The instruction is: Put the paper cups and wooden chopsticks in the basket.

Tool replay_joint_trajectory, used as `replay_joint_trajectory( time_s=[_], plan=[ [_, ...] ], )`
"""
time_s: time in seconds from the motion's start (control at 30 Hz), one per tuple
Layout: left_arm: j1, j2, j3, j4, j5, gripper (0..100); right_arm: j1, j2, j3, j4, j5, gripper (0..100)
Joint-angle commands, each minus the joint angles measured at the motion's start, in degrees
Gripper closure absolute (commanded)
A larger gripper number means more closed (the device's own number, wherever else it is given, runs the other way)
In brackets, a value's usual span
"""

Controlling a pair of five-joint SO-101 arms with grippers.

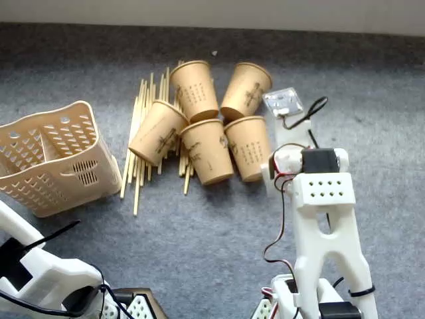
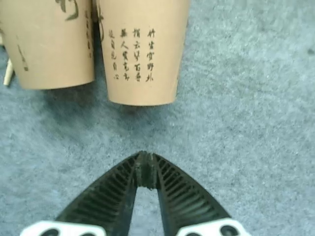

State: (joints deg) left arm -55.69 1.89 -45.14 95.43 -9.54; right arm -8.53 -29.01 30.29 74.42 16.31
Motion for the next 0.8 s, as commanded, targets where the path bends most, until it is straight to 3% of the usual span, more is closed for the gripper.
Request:
replay_joint_trajectory(
  time_s=[0.0, 0.23, 0.5, 0.6, 0.77],
  plan=[
    [3.9, -1.0, -6.7, 3.9, 1.6, 74, -0.4, -1.5, -0.8, -5.9, 0.4, 99.2],
    [12.4, -1.0, -6.9, 5.5, 1.6, 74, -0.1, 2.6, -8.2, -10.7, 0.3, 98.5],
    [24.3, -1.0, -0.6, 5.5, 1.4, 74, -0.1, 28.4, -32.9, -4.0, -3.9, 82.6],
    [23.9, -1.0, -0.7, 5.5, 1.5, 74, -0.1, 34.6, -41.2, -1.6, -5.7, 82.6],
    [15.3, -0.7, -3.0, 4.9, 2.3, 74, -1.2, 42.4, -48.3, 1.3, -7.6, 82.6]
  ],
)
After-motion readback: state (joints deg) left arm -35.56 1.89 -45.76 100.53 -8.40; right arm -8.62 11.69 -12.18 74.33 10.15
